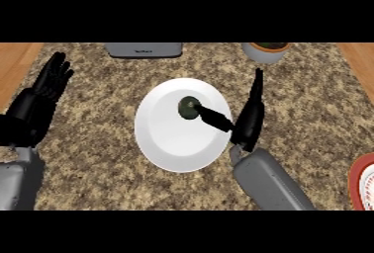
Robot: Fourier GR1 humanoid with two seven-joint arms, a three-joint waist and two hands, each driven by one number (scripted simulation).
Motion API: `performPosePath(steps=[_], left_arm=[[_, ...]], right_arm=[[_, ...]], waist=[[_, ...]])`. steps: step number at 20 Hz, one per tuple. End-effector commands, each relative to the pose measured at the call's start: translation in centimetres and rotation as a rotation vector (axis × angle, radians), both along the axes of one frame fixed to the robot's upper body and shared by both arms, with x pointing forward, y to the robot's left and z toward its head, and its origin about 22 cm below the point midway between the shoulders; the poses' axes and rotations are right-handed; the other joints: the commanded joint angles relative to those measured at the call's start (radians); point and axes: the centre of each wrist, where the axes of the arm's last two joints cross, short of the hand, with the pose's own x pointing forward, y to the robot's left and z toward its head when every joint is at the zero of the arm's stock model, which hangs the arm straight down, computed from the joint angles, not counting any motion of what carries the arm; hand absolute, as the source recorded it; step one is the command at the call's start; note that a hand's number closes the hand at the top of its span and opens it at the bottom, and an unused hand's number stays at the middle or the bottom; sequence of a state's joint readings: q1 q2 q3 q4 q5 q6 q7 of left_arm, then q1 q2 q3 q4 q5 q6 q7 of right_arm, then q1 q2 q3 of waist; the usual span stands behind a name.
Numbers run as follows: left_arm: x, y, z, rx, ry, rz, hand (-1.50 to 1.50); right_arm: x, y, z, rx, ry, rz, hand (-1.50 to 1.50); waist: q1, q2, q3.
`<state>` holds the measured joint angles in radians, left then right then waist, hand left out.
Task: Pick the squash from the plate and place it in the plate
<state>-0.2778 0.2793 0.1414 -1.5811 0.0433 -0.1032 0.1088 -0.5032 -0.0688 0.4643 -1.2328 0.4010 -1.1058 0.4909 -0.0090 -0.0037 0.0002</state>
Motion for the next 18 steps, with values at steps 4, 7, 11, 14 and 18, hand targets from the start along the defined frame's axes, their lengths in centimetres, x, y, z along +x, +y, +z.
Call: performPosePath(steps=[4,7,11,14,18], left_arm=[[-0.7,-0.8,-0.9,0.004,0.004,-0.001,0.00],[0.6,-0.5,0.3,0.015,-0.001,0.007,0.00],[-1.2,-1.4,0.9,0.002,-0.015,-0.013,0.00],[1.5,-0.2,0.6,-0.008,-0.020,0.004,0.00],[0.6,-1.1,0.7,-0.009,-0.008,-0.001,0.00]], right_arm=[[-7.4,-5.7,0.7,-0.004,-0.027,0.016,-1.50],[-8.9,-8.5,0.0,-0.018,-0.020,0.013,-1.50],[-11.9,-10.4,0.4,-0.036,-0.007,0.004,-1.50],[-13.1,-11.7,1.1,-0.031,-0.009,0.000,-1.50],[-13.6,-13.8,-0.8,-0.103,-0.006,-0.037,-1.50]], waist=[[-0.011,-0.003,-0.001],[-0.002,0.002,0.000],[0.003,0.001,0.000],[-0.003,0.003,0.000],[0.002,0.003,0.000]])
